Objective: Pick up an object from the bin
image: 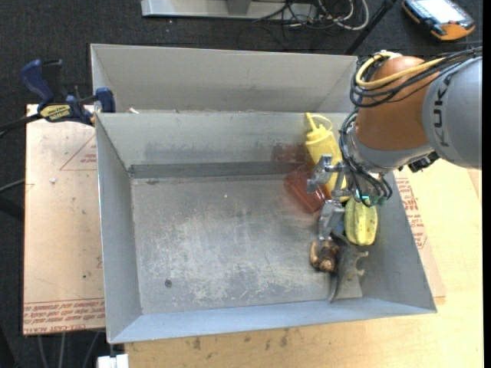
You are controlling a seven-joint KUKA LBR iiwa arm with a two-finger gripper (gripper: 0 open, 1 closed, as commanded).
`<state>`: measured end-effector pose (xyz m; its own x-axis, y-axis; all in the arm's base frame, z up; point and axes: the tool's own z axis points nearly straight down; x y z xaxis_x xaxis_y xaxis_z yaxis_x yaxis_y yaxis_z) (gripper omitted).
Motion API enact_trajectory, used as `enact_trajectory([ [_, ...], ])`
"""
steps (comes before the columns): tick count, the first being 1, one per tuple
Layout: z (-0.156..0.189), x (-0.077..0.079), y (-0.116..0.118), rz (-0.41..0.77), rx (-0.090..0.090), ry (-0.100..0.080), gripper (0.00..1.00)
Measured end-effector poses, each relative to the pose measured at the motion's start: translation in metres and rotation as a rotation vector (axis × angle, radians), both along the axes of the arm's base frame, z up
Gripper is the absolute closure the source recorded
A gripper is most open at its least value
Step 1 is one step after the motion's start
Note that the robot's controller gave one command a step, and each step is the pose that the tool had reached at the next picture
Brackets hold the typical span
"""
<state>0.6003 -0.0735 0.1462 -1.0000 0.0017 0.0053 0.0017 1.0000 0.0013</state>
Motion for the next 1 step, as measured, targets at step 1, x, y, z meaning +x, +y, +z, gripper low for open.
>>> enact_trajectory([
  [1,0.0038,0.0019,0.0001,0.002,-0.001,-0.007,0.0],
])
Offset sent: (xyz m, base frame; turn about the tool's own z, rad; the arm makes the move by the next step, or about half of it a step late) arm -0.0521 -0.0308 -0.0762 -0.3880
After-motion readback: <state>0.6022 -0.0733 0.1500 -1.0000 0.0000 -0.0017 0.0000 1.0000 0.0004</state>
